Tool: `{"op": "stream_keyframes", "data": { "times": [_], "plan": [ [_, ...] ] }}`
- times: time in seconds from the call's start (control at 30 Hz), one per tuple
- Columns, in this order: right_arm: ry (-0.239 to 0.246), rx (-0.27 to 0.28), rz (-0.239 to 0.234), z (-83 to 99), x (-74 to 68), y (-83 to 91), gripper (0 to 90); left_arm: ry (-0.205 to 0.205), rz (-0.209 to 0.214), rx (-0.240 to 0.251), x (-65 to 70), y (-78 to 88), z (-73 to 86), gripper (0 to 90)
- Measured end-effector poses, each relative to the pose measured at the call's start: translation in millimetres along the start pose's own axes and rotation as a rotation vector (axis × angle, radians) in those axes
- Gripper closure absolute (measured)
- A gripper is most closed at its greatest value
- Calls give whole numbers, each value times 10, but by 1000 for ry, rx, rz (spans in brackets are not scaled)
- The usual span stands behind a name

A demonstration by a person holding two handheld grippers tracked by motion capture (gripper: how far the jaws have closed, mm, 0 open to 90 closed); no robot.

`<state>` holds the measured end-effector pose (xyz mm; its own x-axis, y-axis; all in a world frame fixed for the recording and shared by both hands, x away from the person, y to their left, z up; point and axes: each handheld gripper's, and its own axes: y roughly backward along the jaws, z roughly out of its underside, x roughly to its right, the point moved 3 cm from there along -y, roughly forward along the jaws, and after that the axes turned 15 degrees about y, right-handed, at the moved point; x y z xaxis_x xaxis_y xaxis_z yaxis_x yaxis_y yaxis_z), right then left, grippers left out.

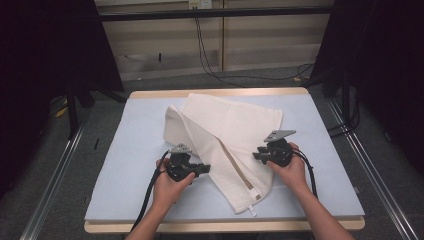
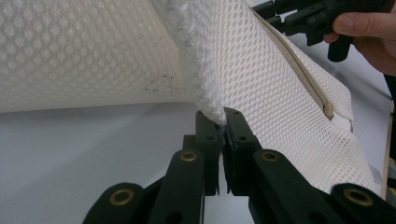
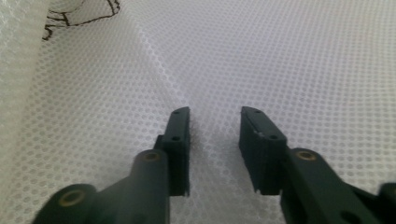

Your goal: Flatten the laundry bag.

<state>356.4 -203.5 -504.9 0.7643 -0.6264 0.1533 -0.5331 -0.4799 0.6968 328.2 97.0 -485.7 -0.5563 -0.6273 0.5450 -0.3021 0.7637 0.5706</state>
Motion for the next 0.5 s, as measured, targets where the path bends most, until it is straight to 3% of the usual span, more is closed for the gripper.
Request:
{"op": "stream_keyframes", "data": {
  "times": [0.07, 0.23, 0.5],
  "plan": [
    [-2, 19, -31, -1, -2, -12, 851, -7, -3, 1, 8, 3, -3, 860],
    [-17, 2, -20, -15, -12, -5, 900, -22, -4, 0, 15, 18, -14, 861],
    [-25, -3, 97, 4, 81, 85, 900, -16, 14, 20, 44, -12, -43, 862]
  ]
}}
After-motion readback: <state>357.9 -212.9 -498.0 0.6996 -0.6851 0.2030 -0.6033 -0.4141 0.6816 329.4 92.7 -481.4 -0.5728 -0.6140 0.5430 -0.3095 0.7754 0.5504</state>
